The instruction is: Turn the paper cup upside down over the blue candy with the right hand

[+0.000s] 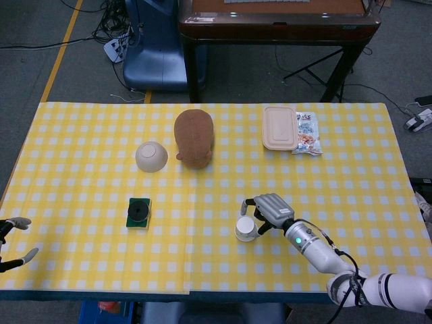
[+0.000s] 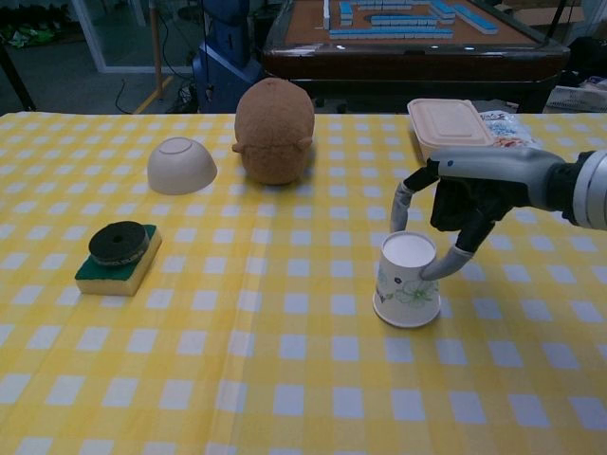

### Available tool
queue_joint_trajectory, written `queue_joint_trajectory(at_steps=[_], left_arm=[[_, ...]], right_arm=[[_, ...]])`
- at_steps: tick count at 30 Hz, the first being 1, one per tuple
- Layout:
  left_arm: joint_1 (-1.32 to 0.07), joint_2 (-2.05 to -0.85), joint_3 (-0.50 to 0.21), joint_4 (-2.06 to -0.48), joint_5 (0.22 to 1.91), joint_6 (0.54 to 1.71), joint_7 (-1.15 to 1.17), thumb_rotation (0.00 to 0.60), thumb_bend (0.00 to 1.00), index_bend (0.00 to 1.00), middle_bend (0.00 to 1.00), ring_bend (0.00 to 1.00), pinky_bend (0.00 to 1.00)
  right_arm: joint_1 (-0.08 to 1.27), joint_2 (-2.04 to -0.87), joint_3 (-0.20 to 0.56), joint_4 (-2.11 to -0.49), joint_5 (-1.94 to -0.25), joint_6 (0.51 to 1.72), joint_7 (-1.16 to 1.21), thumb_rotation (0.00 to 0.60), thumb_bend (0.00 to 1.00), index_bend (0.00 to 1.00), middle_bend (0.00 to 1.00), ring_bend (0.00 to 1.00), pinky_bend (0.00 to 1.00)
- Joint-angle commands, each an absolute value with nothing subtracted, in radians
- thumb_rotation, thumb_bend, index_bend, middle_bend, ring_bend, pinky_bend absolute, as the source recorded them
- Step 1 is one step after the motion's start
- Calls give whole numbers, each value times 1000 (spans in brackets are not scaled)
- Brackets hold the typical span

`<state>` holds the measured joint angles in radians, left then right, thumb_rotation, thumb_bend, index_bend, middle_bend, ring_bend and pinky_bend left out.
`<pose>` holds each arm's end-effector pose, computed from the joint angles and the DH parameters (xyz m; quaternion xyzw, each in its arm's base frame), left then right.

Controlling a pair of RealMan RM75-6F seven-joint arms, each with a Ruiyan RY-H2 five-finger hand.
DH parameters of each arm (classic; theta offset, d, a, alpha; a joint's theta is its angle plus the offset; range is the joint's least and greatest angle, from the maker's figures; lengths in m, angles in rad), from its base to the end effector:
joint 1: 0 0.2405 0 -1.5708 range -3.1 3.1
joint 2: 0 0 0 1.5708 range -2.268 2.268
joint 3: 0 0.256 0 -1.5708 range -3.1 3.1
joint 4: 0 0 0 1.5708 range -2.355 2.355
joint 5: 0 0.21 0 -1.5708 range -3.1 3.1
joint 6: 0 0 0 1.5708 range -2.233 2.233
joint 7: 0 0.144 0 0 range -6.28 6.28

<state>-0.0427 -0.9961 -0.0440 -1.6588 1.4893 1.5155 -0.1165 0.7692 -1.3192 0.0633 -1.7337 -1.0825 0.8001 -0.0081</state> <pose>-0.3168 0.1664 0.1979 -0.5686 -0.4046 -0.3968 0.5963 -0.1543 -0.3037 0.0056 0.7315 -0.5262 0.3330 0.2779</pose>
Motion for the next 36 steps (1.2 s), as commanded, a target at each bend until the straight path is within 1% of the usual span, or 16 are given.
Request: queue_joint_trajectory(at_steps=[1, 4, 5, 9, 12, 14, 17, 20, 23, 26, 29, 33, 36], left_arm=[[-42, -996, -44, -1659, 1489, 1516, -117, 600, 137, 452, 439, 353, 522], [-43, -996, -45, -1658, 1488, 1515, -116, 600, 137, 452, 439, 353, 523], [-43, -997, -44, -1658, 1488, 1515, -115, 600, 137, 452, 439, 353, 523], [-43, -997, -43, -1659, 1489, 1514, -112, 600, 137, 452, 439, 353, 523], [-42, -999, -41, -1660, 1491, 1515, -108, 600, 137, 452, 439, 353, 522], [-42, -1000, -40, -1660, 1492, 1514, -103, 600, 137, 452, 439, 353, 522], [-43, -1003, -37, -1659, 1495, 1512, -93, 600, 137, 452, 439, 353, 523], [-45, -1009, -36, -1658, 1497, 1510, -78, 600, 137, 452, 439, 353, 523], [-46, -1017, -35, -1657, 1503, 1512, -63, 600, 137, 452, 439, 353, 523], [-48, -1030, -33, -1651, 1514, 1516, -44, 600, 137, 452, 439, 353, 523], [-52, -1050, -33, -1640, 1524, 1520, -22, 600, 137, 454, 439, 354, 522], [-57, -1076, -32, -1623, 1534, 1521, 5, 600, 137, 458, 439, 355, 523], [-57, -1091, -33, -1616, 1538, 1528, 23, 600, 137, 462, 439, 355, 523]], right_arm=[[745, -1309, 48, -1719, -1145, 786, 40, 600, 0, 263, 1000, 1000, 1000], [719, -1289, 36, -1728, -1211, 806, 77, 600, 0, 124, 1000, 1000, 1000], [709, -1283, 32, -1731, -1234, 821, 85, 600, 0, 95, 1000, 1000, 1000], [650, -1258, 7, -1743, -1342, 919, 103, 600, 0, 20, 993, 980, 1000], [590, -1242, -18, -1740, -1427, 1033, 87, 600, 0, 11, 925, 909, 998], [555, -1234, -30, -1736, -1463, 1094, 67, 600, 0, 15, 850, 850, 982], [497, -1226, -48, -1719, -1524, 1199, 29, 600, 0, 88, 727, 751, 919], [447, -1216, -66, -1697, -1582, 1289, 14, 600, 0, 173, 611, 619, 800], [396, -1214, -76, -1664, -1633, 1382, 9, 600, 0, 230, 545, 533, 699], [343, -1228, -77, -1615, -1672, 1480, 13, 600, 0, 260, 514, 492, 628], [293, -1248, -72, -1553, -1691, 1565, 21, 600, 0, 272, 508, 485, 597], [234, -1273, -61, -1476, -1699, 1654, 44, 600, 0, 280, 507, 481, 586], [205, -1282, -55, -1436, -1696, 1691, 85, 600, 0, 283, 507, 481, 586]])
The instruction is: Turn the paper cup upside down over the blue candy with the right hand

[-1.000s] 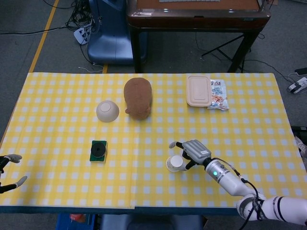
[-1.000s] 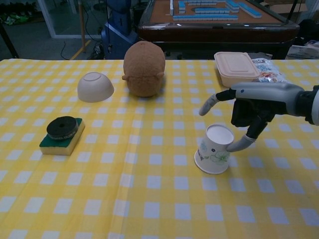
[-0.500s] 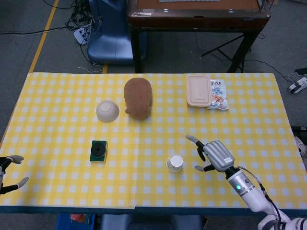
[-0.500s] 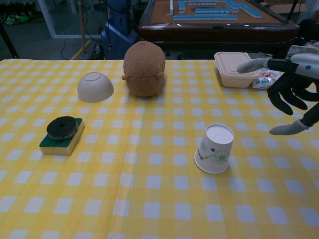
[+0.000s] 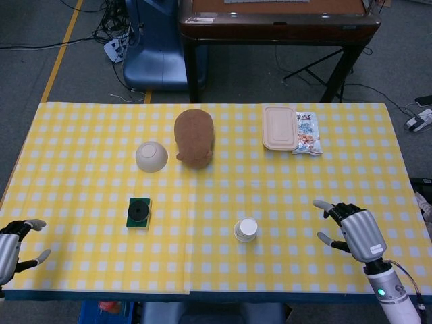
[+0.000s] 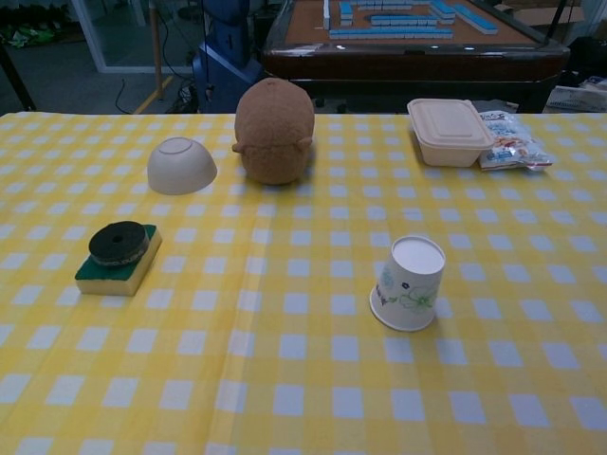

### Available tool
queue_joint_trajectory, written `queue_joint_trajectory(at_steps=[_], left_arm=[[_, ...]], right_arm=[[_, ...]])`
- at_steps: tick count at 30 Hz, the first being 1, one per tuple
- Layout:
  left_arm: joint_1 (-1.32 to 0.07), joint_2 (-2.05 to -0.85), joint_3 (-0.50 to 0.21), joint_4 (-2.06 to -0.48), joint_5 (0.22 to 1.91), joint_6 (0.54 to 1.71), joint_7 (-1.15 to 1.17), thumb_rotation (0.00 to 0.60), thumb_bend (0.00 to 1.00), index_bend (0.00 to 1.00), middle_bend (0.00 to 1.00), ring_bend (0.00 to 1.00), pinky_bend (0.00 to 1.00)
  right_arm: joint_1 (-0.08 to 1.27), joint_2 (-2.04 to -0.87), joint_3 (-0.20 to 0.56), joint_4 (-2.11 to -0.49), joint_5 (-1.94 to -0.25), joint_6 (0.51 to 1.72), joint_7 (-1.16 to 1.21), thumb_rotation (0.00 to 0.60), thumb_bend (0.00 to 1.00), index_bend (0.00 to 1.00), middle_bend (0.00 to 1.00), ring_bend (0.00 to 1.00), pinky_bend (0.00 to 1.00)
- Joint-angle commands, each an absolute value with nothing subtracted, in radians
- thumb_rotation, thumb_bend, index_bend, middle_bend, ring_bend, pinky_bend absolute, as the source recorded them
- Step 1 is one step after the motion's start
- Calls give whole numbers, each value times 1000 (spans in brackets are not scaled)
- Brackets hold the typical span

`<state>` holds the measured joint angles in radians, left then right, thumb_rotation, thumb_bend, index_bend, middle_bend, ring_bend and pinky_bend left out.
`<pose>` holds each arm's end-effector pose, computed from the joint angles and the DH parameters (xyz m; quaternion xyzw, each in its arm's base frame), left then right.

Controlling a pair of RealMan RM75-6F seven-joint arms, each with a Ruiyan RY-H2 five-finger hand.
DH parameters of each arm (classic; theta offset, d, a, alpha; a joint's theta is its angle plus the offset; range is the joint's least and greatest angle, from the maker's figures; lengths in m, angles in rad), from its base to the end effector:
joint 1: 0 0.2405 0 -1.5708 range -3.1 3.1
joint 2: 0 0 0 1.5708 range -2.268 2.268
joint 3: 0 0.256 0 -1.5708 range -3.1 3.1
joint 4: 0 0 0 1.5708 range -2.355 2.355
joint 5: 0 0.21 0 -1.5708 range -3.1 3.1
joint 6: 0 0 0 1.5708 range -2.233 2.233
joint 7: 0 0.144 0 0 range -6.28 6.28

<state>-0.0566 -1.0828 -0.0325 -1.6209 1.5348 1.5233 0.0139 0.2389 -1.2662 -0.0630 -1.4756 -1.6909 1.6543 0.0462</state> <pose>-0.3115 0.1686 0.1706 -0.6023 -0.3698 -0.3816 0.5957 -0.2686 -0.1989 0.1200 0.6513 -0.3007 0.4976 0.4876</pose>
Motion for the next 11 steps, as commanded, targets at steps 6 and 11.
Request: queue_joint_trajectory(at_steps=[6, 11], left_arm=[[-57, -1106, -32, -1610, 1546, 1536, 44, 600, 137, 464, 439, 355, 523], [-56, -1107, -31, -1609, 1545, 1537, 43, 600, 137, 464, 439, 356, 523]], right_arm=[[179, -1266, -50, -1418, -1707, 1716, 129, 600, 0, 288, 507, 481, 586], [166, -1259, -52, -1414, -1727, 1720, 136, 600, 0, 288, 507, 481, 586]])
